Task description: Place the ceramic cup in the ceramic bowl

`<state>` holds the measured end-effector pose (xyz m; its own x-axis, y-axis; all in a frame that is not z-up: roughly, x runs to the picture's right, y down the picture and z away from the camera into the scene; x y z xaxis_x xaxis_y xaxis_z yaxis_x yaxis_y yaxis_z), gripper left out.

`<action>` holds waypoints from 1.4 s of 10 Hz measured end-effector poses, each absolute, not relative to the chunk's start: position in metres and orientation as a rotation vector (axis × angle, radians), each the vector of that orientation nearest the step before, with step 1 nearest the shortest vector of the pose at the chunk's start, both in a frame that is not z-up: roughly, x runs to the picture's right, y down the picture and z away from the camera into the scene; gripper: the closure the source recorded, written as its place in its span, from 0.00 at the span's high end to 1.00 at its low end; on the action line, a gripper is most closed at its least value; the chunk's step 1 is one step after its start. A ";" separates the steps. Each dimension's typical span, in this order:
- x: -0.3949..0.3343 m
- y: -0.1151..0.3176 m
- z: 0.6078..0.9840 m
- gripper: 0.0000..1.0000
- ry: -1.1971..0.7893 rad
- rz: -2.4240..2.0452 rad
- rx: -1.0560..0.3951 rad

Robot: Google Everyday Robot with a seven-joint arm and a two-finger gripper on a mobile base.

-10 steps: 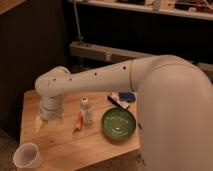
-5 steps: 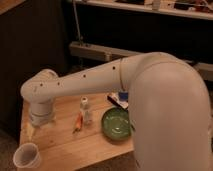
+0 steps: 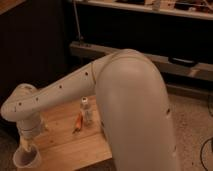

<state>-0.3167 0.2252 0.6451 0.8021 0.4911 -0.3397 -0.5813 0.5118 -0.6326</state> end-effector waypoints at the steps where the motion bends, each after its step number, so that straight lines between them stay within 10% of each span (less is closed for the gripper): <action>1: -0.319 0.229 0.646 0.65 0.127 0.633 -0.805; 6: -0.324 0.248 0.666 0.64 0.159 0.590 -0.839; 14: -0.335 0.258 0.646 0.00 0.174 0.391 -0.886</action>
